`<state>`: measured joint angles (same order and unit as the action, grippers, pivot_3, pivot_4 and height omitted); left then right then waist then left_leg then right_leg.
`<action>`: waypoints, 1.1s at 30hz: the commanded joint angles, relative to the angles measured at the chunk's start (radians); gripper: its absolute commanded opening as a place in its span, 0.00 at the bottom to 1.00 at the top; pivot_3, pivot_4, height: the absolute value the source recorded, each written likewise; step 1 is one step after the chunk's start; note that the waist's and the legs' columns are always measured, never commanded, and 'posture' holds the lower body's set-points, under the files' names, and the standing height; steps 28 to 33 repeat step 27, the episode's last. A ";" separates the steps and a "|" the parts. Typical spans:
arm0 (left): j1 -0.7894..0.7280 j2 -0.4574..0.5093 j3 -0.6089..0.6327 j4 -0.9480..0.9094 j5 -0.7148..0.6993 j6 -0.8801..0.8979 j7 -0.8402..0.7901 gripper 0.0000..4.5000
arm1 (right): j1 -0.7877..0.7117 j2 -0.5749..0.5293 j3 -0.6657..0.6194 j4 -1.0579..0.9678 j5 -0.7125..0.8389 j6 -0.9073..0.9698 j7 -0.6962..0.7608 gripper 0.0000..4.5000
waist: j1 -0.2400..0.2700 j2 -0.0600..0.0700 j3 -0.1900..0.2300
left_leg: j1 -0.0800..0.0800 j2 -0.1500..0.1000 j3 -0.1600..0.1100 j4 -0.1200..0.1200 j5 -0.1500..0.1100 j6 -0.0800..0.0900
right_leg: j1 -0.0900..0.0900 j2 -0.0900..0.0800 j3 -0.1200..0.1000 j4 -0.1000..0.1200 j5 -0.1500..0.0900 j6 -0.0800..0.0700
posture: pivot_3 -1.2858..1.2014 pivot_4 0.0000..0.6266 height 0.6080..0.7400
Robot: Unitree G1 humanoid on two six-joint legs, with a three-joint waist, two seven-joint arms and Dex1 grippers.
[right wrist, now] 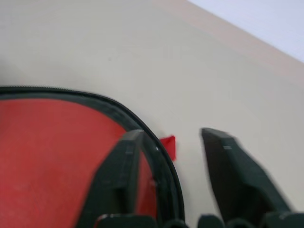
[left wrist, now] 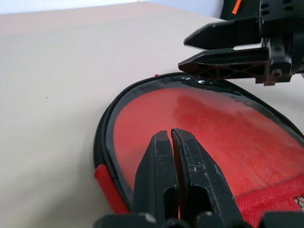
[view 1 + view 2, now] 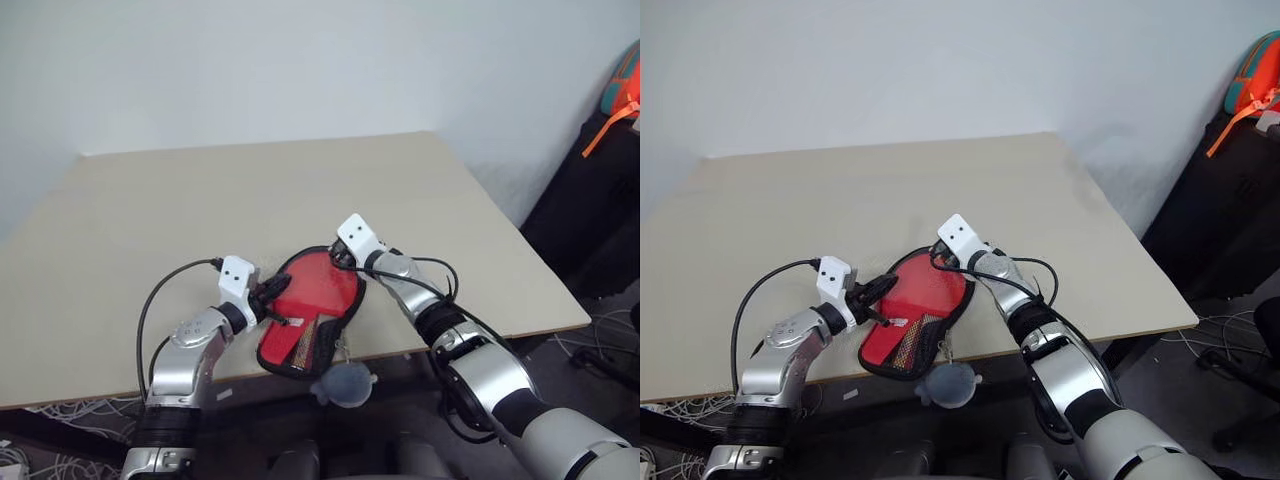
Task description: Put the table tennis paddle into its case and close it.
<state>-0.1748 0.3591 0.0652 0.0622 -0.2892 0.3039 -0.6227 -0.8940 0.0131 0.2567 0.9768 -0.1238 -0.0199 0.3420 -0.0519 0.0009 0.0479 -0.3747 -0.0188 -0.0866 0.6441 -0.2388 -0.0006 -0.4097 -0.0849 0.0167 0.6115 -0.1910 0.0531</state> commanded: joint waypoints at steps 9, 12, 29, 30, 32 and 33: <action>0.008 0.131 0.125 -0.147 -0.081 0.098 -0.018 0.09 | 0.182 -0.171 -0.104 -0.771 0.228 0.454 0.316 1.00 | 0.001 0.000 0.000 | 0.000 0.000 -0.001 0.000 0.000 0.000 | 0.000 0.000 0.000 0.000 0.000 0.000 | 0.52 0.00 0.99; 0.021 0.174 0.163 -0.151 -0.101 0.108 -0.033 0.29 | 0.215 -0.213 -0.123 -0.885 0.266 0.550 0.323 1.00 | 0.001 0.000 0.000 | 0.000 0.000 -0.001 0.000 0.000 0.000 | 0.000 0.000 0.000 0.000 0.000 0.000 | 0.52 0.00 0.99; 0.105 0.227 0.276 -0.121 -0.088 0.075 0.012 0.91 | 0.321 -0.289 -0.156 -1.075 0.375 0.729 0.314 1.00 | 0.002 0.000 0.000 | -0.001 0.001 0.002 0.000 0.000 0.000 | -0.001 0.000 0.000 0.000 0.000 0.000 | 0.52 0.00 0.99; 0.105 0.227 0.276 -0.121 -0.088 0.075 0.012 0.91 | 0.321 -0.289 -0.156 -1.075 0.375 0.729 0.314 1.00 | 0.002 0.000 0.000 | -0.001 0.001 0.002 0.000 0.000 0.000 | -0.001 0.000 0.000 0.000 0.000 0.000 | 0.52 0.00 0.99; 0.105 0.227 0.276 -0.121 -0.088 0.075 0.012 0.91 | 0.321 -0.289 -0.156 -1.075 0.375 0.729 0.314 1.00 | 0.002 0.000 0.000 | -0.001 0.001 0.002 0.000 0.000 0.000 | -0.001 0.000 0.000 0.000 0.000 0.000 | 0.52 0.00 0.99; 0.105 0.227 0.276 -0.121 -0.088 0.075 0.012 0.91 | 0.321 -0.289 -0.156 -1.075 0.375 0.729 0.314 1.00 | 0.002 0.000 0.000 | -0.001 0.001 0.002 0.000 0.000 0.000 | -0.001 0.000 0.000 0.000 0.000 0.000 | 0.52 0.00 0.99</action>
